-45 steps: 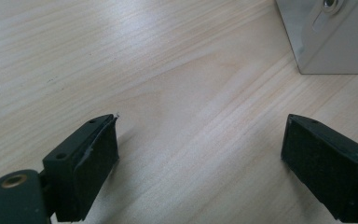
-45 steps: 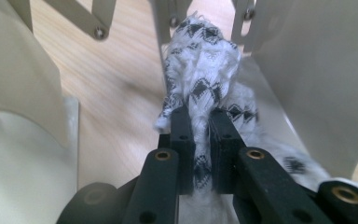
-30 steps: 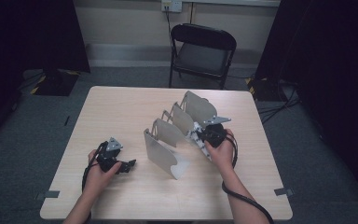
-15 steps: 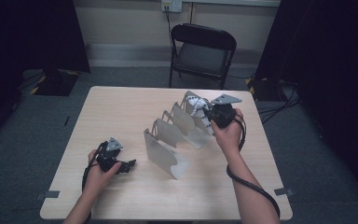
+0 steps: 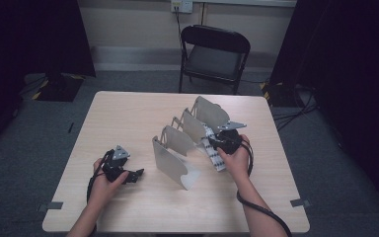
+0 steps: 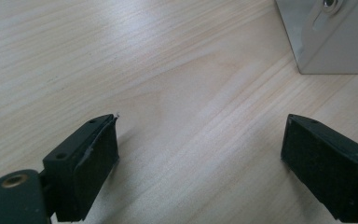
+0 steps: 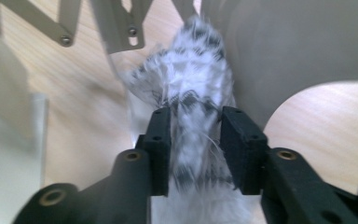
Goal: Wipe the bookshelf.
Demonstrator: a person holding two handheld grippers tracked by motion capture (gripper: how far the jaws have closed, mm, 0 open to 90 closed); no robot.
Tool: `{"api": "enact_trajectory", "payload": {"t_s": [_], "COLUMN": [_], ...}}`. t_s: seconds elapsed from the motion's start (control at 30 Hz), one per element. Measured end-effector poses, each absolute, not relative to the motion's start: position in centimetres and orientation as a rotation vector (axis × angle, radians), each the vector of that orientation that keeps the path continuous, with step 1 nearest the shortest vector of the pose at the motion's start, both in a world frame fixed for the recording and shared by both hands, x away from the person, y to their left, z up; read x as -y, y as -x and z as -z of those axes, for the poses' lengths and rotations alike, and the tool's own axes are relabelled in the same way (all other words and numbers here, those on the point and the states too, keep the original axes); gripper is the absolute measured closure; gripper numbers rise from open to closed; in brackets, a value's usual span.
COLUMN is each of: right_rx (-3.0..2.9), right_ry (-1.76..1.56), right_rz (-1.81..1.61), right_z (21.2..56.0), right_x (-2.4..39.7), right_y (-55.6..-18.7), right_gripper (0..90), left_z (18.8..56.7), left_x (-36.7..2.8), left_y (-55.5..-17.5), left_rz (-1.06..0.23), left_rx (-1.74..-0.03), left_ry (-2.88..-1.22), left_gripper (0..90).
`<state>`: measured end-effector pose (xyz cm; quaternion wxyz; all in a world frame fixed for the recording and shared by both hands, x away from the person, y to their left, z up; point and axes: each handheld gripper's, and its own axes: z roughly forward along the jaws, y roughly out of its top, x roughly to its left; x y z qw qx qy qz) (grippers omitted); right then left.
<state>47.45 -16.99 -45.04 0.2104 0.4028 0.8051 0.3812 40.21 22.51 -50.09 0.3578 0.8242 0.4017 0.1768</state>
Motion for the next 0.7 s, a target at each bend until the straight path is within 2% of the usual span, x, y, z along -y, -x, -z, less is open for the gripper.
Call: {"api": "enact_trajectory", "payload": {"t_s": [0.2, 0.5, 0.7], "right_rx": [-2.253, -2.272, -2.201], "right_ry": [-1.144, -1.190, -1.205], "right_rz": [-1.099, -1.034, -1.070], "right_z": [45.6, 48.9, 46.8], "right_x": [18.0, 18.7, 19.4], "right_y": [-46.1, -45.5, -46.1], "right_gripper": [54.3, 53.4, 51.5], "left_z": [50.1, 50.1, 50.1], "left_x": [-22.5, -22.5, -22.5], "left_y": [-40.2, -40.2, -40.2], "left_rz": [-0.464, -0.465, -0.465], "left_rx": [-1.040, -1.039, -1.038], "left_ry": [-2.120, -2.124, -2.125], "left_gripper": [10.7, 10.7, 10.7]}}
